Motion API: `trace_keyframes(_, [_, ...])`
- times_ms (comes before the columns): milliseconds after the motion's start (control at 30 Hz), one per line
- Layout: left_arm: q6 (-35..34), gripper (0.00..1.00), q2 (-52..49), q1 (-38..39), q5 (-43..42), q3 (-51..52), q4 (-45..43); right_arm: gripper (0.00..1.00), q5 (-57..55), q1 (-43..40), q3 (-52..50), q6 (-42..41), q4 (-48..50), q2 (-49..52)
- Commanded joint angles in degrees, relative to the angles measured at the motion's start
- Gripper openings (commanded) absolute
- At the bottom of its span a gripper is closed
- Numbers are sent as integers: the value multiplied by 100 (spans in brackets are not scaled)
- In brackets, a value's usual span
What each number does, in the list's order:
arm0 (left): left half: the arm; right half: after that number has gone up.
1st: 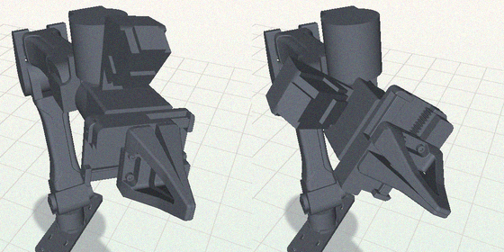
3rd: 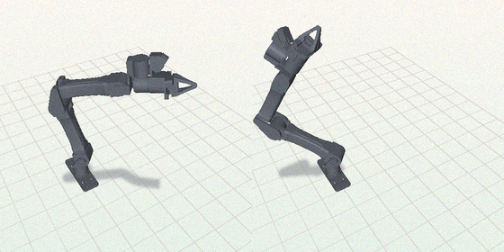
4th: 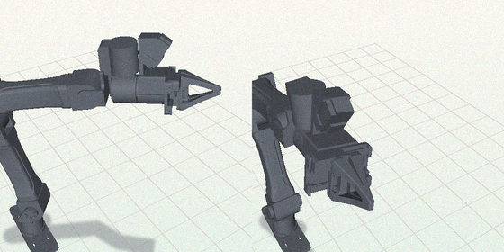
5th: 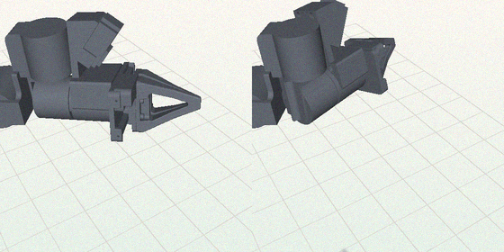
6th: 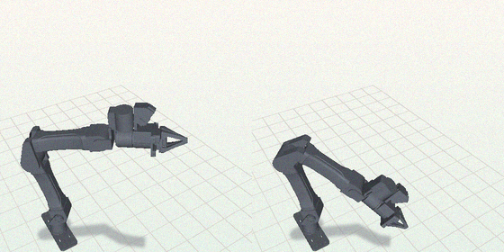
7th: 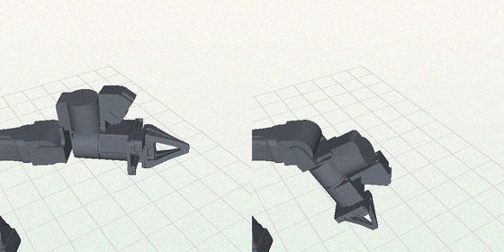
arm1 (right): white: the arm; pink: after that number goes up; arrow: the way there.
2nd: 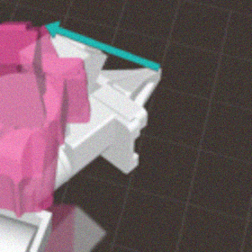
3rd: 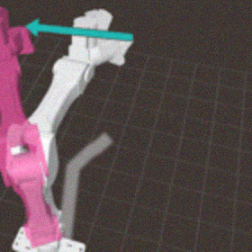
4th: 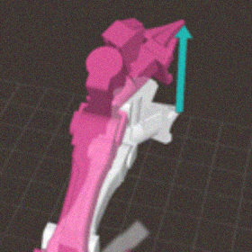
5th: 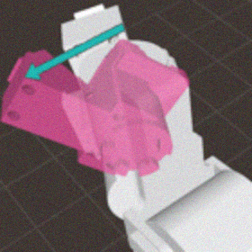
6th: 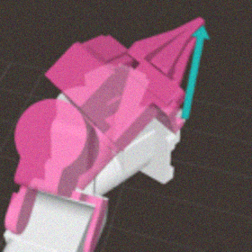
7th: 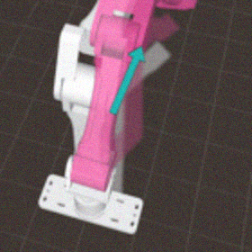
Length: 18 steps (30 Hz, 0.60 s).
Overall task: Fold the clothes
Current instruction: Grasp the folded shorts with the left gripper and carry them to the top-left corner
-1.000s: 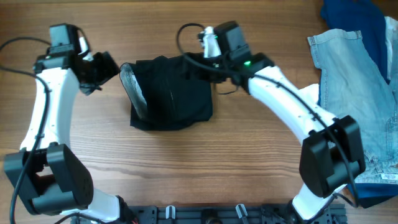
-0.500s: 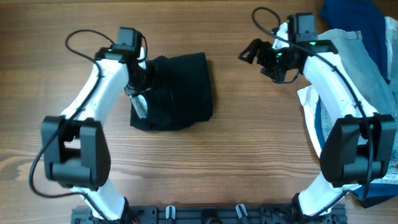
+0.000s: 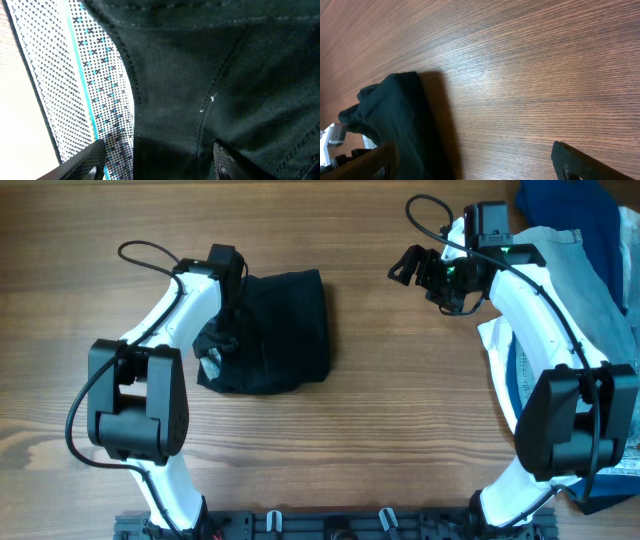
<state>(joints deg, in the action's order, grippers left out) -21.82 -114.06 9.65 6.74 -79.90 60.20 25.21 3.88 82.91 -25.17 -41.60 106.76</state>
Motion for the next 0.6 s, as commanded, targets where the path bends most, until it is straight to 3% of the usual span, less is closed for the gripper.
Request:
trace_keyframes(0, [-136,70,-72,-39,433,-70,-24,99,-125,22,107,122,-11,-48])
trace_keyframes(200, [-107,80,-129,-44,1108,-68,-153,99,-125,22,107,122,-42,-48])
trace_keyframes(267, [-76,87,-240,-44,1283,-68,-393,99,-125,22,107,127,-50,-48])
trace_keyframes(367, [83,90,-448,-44,1217,-61,-750,99,-122,22,107,170,-52,-48])
trace_keyframes(467, [79,86,-739,-44,1036,-61,-949,99,-151,22,107,273,-90,-48])
trace_keyframes(567, [76,72,-979,-44,879,-61,-960,99,-306,22,107,278,-149,-48])
